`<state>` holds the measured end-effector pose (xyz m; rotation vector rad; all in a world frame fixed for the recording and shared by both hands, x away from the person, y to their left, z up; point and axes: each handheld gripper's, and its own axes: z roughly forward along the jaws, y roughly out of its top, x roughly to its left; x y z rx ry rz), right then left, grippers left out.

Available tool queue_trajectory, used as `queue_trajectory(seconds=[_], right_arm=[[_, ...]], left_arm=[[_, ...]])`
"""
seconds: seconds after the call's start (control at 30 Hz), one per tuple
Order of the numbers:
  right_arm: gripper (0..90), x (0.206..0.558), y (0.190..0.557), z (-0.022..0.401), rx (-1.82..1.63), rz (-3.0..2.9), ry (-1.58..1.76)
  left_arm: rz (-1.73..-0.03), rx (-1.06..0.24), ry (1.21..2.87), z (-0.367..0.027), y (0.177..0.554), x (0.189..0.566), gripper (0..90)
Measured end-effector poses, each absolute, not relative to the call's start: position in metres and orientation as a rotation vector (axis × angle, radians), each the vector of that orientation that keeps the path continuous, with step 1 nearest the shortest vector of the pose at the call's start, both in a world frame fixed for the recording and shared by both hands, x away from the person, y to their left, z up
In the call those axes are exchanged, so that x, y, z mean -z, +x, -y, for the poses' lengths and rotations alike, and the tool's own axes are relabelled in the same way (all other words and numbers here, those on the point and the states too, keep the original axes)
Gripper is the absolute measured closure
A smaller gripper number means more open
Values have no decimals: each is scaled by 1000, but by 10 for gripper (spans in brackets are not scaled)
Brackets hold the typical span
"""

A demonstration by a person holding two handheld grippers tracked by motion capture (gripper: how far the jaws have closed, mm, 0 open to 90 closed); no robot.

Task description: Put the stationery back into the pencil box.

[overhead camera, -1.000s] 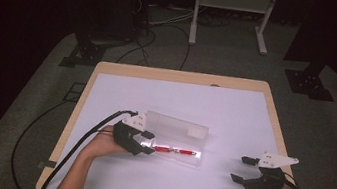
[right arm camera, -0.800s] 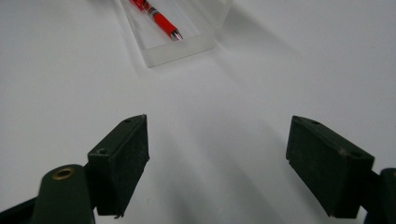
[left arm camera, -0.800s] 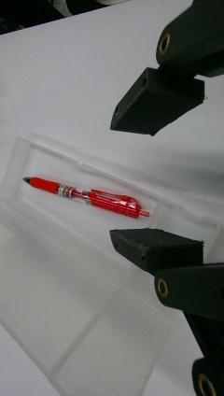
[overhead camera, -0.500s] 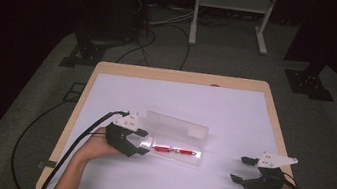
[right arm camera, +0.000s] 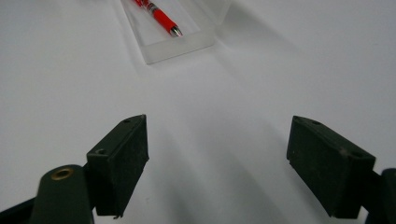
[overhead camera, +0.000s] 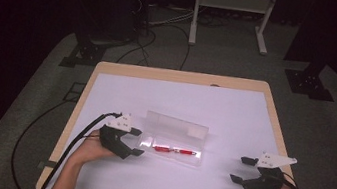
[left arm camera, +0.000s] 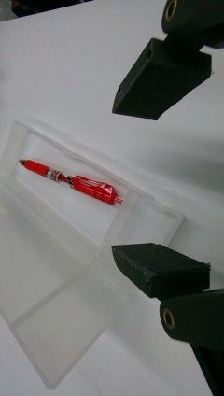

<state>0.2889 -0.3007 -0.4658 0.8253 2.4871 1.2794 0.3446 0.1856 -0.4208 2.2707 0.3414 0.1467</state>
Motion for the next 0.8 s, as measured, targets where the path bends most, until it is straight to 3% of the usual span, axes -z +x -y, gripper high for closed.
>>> queue_trajectory(seconds=[0.27, 0.8], right_arm=[[199, 466, 289, 300, -1275, -2490, 827], [199, 467, 289, 300, -1270, -2494, 837]], left_arm=[[-374, -159, 2264, -196, 339, 423, 198], [-426, -216, 2220, -220, 327, 422, 182]])
